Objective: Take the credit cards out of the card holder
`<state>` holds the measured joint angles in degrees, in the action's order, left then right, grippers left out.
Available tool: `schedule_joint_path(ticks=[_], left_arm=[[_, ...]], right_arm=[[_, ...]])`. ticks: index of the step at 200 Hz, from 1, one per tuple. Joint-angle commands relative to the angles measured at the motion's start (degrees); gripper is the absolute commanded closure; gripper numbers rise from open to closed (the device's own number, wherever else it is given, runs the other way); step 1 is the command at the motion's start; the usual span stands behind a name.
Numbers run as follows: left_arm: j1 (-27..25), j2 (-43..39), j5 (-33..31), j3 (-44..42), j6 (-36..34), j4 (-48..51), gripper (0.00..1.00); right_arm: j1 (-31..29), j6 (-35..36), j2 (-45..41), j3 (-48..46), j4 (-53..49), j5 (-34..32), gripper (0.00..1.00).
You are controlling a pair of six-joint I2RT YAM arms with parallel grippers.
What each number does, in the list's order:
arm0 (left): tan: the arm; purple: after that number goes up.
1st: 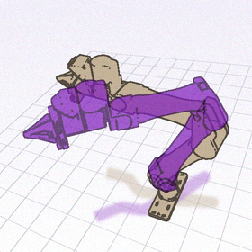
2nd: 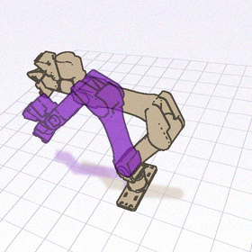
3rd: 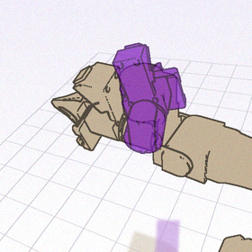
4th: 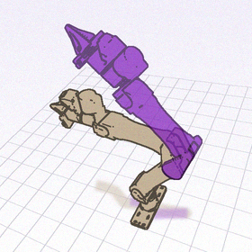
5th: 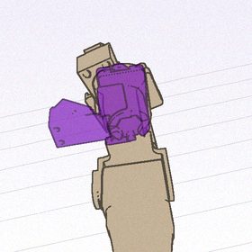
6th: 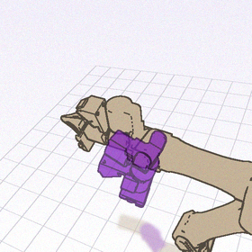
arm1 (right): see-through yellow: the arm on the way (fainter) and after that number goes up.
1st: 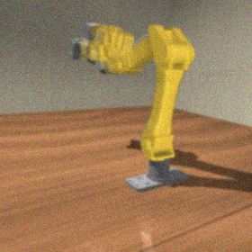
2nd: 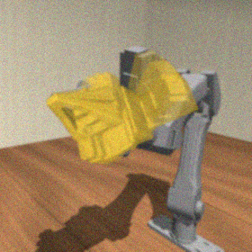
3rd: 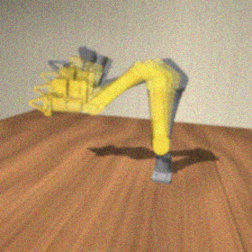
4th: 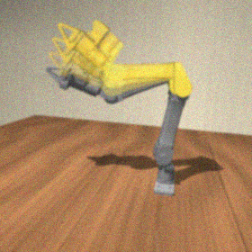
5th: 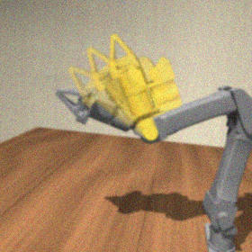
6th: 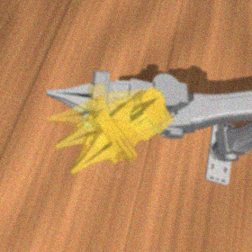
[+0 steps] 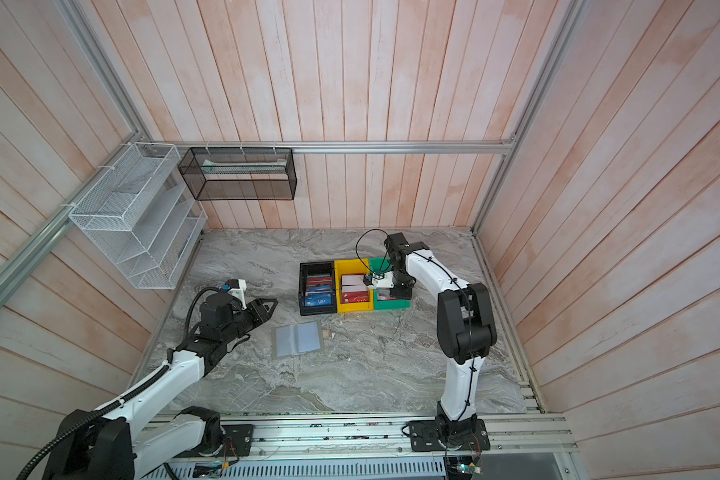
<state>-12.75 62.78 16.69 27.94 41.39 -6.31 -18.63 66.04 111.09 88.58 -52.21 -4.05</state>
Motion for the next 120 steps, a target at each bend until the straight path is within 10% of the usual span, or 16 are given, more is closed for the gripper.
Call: schedule_joint_path(ticks=[1, 120], left_arm=[[0.36, 0.47, 0.63, -0.70, -0.07, -1.82, 0.51], [0.71, 2.08, 1.50, -0.79, 0.10, -2.97, 0.49]], right_arm=[[-0.46, 0.13, 1.75, 0.04, 0.09, -0.67, 1.00], [-0.76, -0.48, 2.38, -0.51, 2.15, -4.03, 0.86]])
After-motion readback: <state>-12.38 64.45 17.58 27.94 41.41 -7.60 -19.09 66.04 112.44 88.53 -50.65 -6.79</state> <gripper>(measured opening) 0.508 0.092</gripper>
